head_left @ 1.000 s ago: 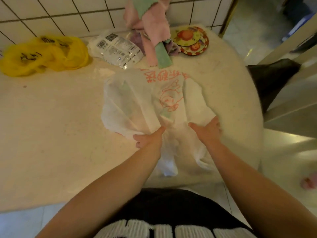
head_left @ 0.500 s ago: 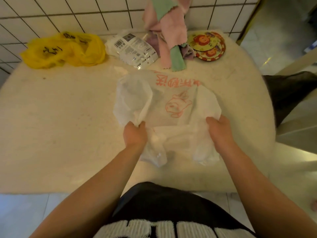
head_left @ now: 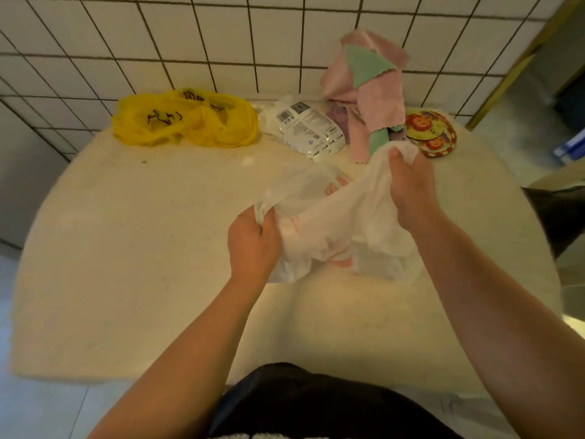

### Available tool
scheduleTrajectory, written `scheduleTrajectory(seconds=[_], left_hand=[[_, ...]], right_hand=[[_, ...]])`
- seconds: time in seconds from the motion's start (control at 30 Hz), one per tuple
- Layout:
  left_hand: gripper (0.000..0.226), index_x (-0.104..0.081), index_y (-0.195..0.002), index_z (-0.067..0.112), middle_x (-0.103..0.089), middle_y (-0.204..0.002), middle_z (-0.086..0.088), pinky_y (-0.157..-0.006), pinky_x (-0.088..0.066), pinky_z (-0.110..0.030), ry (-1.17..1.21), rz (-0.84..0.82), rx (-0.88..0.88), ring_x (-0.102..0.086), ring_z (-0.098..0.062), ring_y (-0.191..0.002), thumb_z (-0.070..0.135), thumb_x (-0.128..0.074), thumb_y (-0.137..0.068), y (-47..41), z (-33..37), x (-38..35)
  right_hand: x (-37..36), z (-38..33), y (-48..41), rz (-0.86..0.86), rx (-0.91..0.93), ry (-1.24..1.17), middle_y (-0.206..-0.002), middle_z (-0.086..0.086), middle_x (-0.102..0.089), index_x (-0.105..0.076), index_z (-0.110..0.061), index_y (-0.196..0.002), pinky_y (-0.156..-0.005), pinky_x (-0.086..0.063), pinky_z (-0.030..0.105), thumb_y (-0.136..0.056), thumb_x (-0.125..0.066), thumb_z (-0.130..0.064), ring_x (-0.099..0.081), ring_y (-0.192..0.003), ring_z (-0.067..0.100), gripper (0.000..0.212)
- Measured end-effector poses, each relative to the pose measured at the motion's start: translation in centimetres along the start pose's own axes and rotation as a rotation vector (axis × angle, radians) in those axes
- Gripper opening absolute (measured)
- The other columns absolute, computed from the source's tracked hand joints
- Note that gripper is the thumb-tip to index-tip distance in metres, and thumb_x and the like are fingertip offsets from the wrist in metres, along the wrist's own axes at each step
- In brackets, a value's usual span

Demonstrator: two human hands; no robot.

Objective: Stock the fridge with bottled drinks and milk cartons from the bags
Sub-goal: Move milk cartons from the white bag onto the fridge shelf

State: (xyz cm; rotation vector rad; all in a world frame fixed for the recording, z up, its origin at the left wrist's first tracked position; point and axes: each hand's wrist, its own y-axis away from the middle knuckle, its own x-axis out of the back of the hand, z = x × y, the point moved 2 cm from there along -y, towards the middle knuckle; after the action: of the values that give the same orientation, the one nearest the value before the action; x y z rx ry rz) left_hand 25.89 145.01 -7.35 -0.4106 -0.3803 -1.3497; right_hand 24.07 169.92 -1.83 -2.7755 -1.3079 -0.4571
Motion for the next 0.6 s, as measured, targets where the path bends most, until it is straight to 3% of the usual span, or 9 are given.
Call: scheduleTrajectory(seconds=[0.2,0.33,0.47,0.6], left_hand=[[0.035,-0.056,-0.071,0.009,-0.058,-0.066,0.0,-0.058,-0.042,-0.032,0.149,0.026,0.059,-0.05,-0.009,-0.059,0.026,-0.047,-0.1,-4.1,-3.4,9.0],[0.032,-0.06,-0.074,0.012,-0.063,-0.07,0.0,-0.061,-0.047,-0.035,0.188,0.051,0.099,-0.054,-0.009,-0.062,0.026,-0.048,-0.1,-6.1,-7.6,16.3],[0.032,-0.057,-0.069,0.026,-0.06,-0.068,0.009,-0.06,-0.045,-0.028,0.208,0.072,0.115,-0.054,0.0,-0.062,0.025,-0.049,-0.099,-6.8,-11.4,22.9],[0.035,-0.054,-0.065,0.026,-0.057,-0.064,0.009,-0.055,-0.042,-0.021,0.183,0.112,0.119,-0.052,0.004,-0.058,0.025,-0.05,-0.1,-6.8,-15.2,28.4]], right_hand=[[-10.3,-1.9,5.7,-0.033,-0.033,-0.058,-0.094,-0.012,-0.062,-0.062,-0.021,-0.117,-0.074,-0.047,0.024,-0.1,-0.05,-0.026,-0.058,-0.09,0.009,0.022],[-18.1,-3.3,10.3,-0.071,-0.021,-0.08,-0.102,-0.006,-0.067,-0.066,-0.018,-0.118,-0.083,-0.05,0.029,-0.098,-0.051,-0.025,-0.063,-0.097,0.012,0.025],[-24.8,-4.8,15.0,-0.138,0.011,-0.143,-0.1,-0.007,-0.068,-0.067,-0.025,-0.102,-0.085,-0.052,0.03,-0.098,-0.052,-0.025,-0.064,-0.095,0.011,0.016],[-28.2,-4.9,19.4,-0.199,-0.004,-0.248,-0.092,-0.007,-0.07,-0.068,-0.025,-0.094,-0.081,-0.052,0.031,-0.098,-0.052,-0.021,-0.066,-0.088,0.01,0.017]])
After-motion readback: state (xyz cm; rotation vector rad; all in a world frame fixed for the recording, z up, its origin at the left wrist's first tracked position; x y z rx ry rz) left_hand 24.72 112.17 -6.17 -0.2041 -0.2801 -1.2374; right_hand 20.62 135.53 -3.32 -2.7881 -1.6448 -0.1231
